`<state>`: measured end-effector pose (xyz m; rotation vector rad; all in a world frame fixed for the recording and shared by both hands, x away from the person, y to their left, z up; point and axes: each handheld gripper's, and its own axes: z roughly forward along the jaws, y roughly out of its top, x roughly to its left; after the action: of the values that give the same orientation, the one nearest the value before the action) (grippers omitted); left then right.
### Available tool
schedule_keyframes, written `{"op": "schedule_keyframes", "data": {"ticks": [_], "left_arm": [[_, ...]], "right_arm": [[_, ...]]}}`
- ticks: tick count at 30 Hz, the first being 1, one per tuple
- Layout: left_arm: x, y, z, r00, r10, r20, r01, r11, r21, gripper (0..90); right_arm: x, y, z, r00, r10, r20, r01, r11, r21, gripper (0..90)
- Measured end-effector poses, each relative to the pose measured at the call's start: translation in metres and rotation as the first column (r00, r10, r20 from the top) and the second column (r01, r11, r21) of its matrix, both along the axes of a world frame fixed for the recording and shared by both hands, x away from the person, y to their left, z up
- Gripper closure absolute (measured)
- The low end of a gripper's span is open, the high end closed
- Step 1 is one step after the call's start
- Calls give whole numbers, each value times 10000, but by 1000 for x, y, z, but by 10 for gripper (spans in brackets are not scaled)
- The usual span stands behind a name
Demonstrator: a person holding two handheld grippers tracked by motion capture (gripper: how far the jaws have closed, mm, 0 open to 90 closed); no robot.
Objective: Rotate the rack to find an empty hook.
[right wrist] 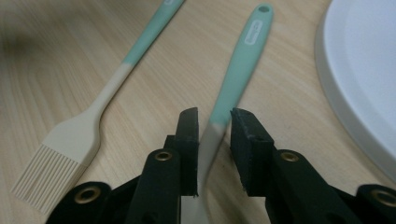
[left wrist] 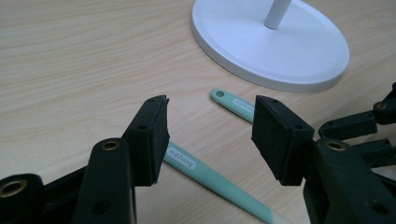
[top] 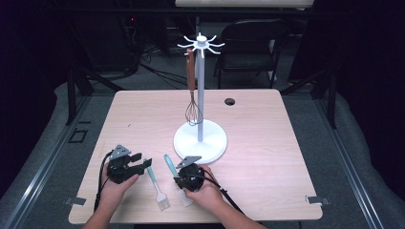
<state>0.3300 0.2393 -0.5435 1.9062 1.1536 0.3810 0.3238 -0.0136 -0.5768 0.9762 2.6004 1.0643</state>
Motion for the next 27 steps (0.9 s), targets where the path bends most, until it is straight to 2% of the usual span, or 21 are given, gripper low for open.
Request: {"op": "schedule_keyframes", "data": {"ticks": [4, 6, 9, 16, 17, 19, 20, 24, 27], "left_arm": [[0, 0, 0, 10000, -10, -12, 10, 10000, 8, 458], [0, 0, 0, 10000, -12, -21, 12, 10000, 5, 458], [0, 0, 0, 10000, -11, -11, 11, 10000, 11, 458], [-1, 0, 0, 10000, -53, -77, 54, 10000, 48, 458], [-1, -2, 0, 10000, 0, 2, 0, 10000, -48, 458], [-1, -3, 0, 10000, -69, -13, 69, 10000, -15, 458], [-2, -4, 0, 10000, -88, -37, 88, 10000, 1, 458], [-3, -9, 0, 9997, -225, -6, 225, 9997, 64, 458], [-3, -11, 0, 9996, -274, -62, 274, 9996, 121, 458]], "right_arm": [[-2, 2, 0, 9999, 27, 156, -26, 10000, -70, 774], [-2, 0, 0, 10000, -7, 19, 6, 10000, 96, 784], [-2, -8, 1, 9999, 72, -96, -71, 9999, 88, 792], [-12, -51, 1, 9986, 476, -235, -473, 9988, 161, 803], [-14, -58, 1, 9979, 602, -248, -597, 9980, 195, 803], [-19, -73, 2, 9976, 647, -248, -646, 9979, 51, 804], [-21, -79, 1, 9978, 626, -226, -622, 9979, 177, 805], [-27, -101, 2, 9984, 514, -244, -511, 9986, 142, 806], [-30, -110, 3, 9995, 311, -106, -312, 9995, -50, 790]]}}
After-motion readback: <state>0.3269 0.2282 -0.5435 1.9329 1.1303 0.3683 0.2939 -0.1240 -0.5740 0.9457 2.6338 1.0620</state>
